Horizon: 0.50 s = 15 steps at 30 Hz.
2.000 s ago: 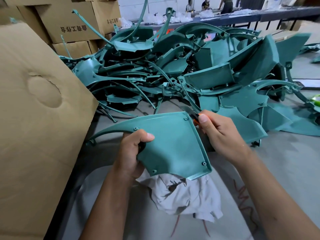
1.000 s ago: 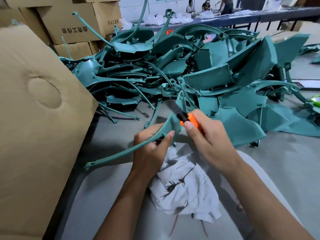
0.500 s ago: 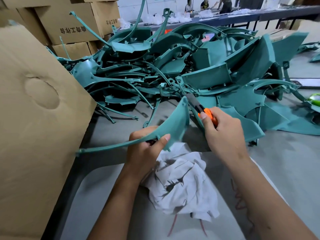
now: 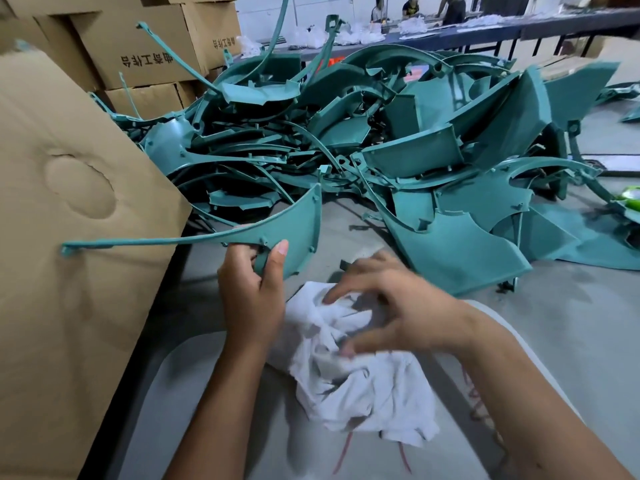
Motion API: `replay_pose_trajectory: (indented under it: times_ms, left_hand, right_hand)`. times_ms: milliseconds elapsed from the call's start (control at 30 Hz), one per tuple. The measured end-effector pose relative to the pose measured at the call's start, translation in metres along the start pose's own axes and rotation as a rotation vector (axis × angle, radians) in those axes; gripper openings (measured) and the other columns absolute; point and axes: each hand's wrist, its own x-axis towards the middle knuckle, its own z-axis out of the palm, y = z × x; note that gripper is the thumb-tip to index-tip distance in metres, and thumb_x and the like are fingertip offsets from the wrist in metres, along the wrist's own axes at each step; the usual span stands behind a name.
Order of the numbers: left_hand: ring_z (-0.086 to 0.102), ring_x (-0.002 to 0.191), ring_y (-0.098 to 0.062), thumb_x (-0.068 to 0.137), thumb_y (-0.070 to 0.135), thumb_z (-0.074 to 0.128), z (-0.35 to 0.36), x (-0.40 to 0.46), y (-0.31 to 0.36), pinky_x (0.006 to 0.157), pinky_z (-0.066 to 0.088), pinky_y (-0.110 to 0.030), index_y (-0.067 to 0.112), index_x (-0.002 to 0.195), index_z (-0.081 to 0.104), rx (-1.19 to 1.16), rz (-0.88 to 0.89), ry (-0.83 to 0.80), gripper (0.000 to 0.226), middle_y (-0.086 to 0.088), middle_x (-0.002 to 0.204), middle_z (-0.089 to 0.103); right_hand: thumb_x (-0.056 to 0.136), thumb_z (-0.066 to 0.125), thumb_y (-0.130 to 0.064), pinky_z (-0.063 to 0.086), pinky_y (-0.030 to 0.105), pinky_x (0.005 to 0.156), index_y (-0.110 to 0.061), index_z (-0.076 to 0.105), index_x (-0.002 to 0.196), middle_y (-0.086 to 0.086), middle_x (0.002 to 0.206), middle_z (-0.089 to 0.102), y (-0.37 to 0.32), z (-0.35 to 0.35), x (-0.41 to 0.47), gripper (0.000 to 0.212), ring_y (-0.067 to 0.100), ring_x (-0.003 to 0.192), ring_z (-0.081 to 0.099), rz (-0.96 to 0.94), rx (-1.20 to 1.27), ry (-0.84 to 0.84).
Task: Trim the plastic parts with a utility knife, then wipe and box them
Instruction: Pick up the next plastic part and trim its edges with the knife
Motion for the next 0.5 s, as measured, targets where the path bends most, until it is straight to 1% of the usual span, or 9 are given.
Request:
replay_pose_trajectory:
  times_ms: [33, 67, 100, 167, 233, 300, 367, 433, 500]
  left_hand:
    - [0.057, 0.075, -0.007, 0.091, 0.034, 0.067, -0.001, 0.001, -0.002, 0.069, 0.048, -0.031, 0.018, 0.087, 0.052, 0.007, 0.016, 0.025, 0.023, 0.015, 0.081, 0.057]
    - [0.054, 0.071, -0.002, 0.091, 0.032, 0.068, -0.003, 0.002, -0.002, 0.068, 0.046, -0.027, 0.018, 0.086, 0.051, 0.013, 0.041, 0.043, 0.022, 0.018, 0.08, 0.056]
    - [0.054, 0.069, 0.002, 0.091, 0.029, 0.069, -0.005, 0.003, -0.002, 0.065, 0.043, -0.02, 0.018, 0.085, 0.051, 0.02, 0.069, 0.054, 0.022, 0.02, 0.08, 0.055]
    - [0.054, 0.069, 0.007, 0.092, 0.025, 0.07, -0.009, 0.006, -0.001, 0.062, 0.04, -0.01, 0.017, 0.085, 0.052, 0.03, 0.104, 0.054, 0.021, 0.019, 0.077, 0.054]
    - [0.051, 0.066, -0.004, 0.092, 0.024, 0.069, -0.011, 0.006, 0.002, 0.062, 0.042, -0.022, 0.013, 0.083, 0.053, 0.051, 0.132, 0.052, 0.021, 0.015, 0.074, 0.053]
    - [0.054, 0.068, -0.023, 0.093, 0.024, 0.067, -0.011, 0.004, 0.003, 0.062, 0.043, -0.039, 0.005, 0.081, 0.057, 0.171, 0.201, 0.068, 0.025, 0.001, 0.07, 0.059]
    - [0.06, 0.067, -0.038, 0.095, 0.027, 0.066, -0.009, 0.001, 0.003, 0.057, 0.045, -0.041, 0.004, 0.081, 0.06, 0.279, 0.237, 0.032, 0.028, -0.014, 0.072, 0.067]
    - [0.064, 0.065, -0.035, 0.095, 0.029, 0.065, -0.007, -0.003, 0.004, 0.056, 0.049, -0.04, 0.007, 0.083, 0.065, 0.271, 0.234, -0.039, 0.025, -0.012, 0.075, 0.07]
    - [0.066, 0.068, -0.025, 0.094, 0.029, 0.066, -0.004, -0.008, 0.006, 0.057, 0.051, -0.04, 0.011, 0.086, 0.07, 0.223, 0.235, -0.113, 0.02, -0.005, 0.078, 0.072]
  right_hand:
    - [0.064, 0.088, -0.069, 0.041, 0.023, 0.102, -0.048, 0.066, 0.127, -0.02, 0.121, 0.054, -0.002, 0.005, 0.0, 0.07, 0.007, 0.117, 0.043, 0.024, 0.006, -0.149]
    - [0.061, 0.091, -0.065, 0.039, 0.024, 0.104, -0.051, 0.063, 0.13, -0.02, 0.126, 0.049, -0.002, 0.011, 0.001, 0.076, 0.009, 0.121, 0.041, 0.043, -0.032, -0.236]
    - [0.061, 0.094, -0.058, 0.039, 0.025, 0.104, -0.05, 0.065, 0.128, -0.017, 0.129, 0.047, -0.002, 0.017, 0.002, 0.073, 0.011, 0.122, 0.042, 0.042, -0.07, -0.257]
    - [0.067, 0.096, -0.033, 0.044, 0.025, 0.093, -0.039, 0.074, 0.111, -0.011, 0.122, 0.054, -0.002, 0.019, 0.004, 0.05, 0.013, 0.113, 0.05, -0.014, -0.081, -0.182]
    - [0.071, 0.085, -0.006, 0.044, 0.025, 0.072, -0.025, 0.07, 0.091, -0.007, 0.098, 0.062, -0.001, 0.013, 0.006, 0.031, 0.01, 0.088, 0.056, -0.027, 0.01, -0.064]
    - [0.072, 0.074, 0.002, 0.038, 0.024, 0.061, -0.021, 0.056, 0.08, -0.005, 0.077, 0.056, 0.0, 0.008, 0.006, 0.031, 0.007, 0.07, 0.046, -0.021, 0.147, 0.143]
    - [0.075, 0.069, 0.0, 0.035, 0.026, 0.06, -0.014, 0.051, 0.077, -0.002, 0.072, 0.052, 0.004, 0.006, 0.007, 0.023, 0.007, 0.067, 0.042, 0.037, 0.238, 0.524]
    - [0.08, 0.065, 0.002, 0.037, 0.028, 0.061, -0.013, 0.054, 0.079, -0.004, 0.072, 0.055, 0.013, 0.004, 0.008, 0.018, 0.01, 0.065, 0.045, 0.23, 0.255, 0.94]
    - [0.084, 0.061, 0.004, 0.045, 0.033, 0.07, -0.017, 0.062, 0.086, -0.002, 0.083, 0.061, 0.02, 0.003, 0.007, 0.021, 0.015, 0.075, 0.054, 0.42, 0.245, 1.185]
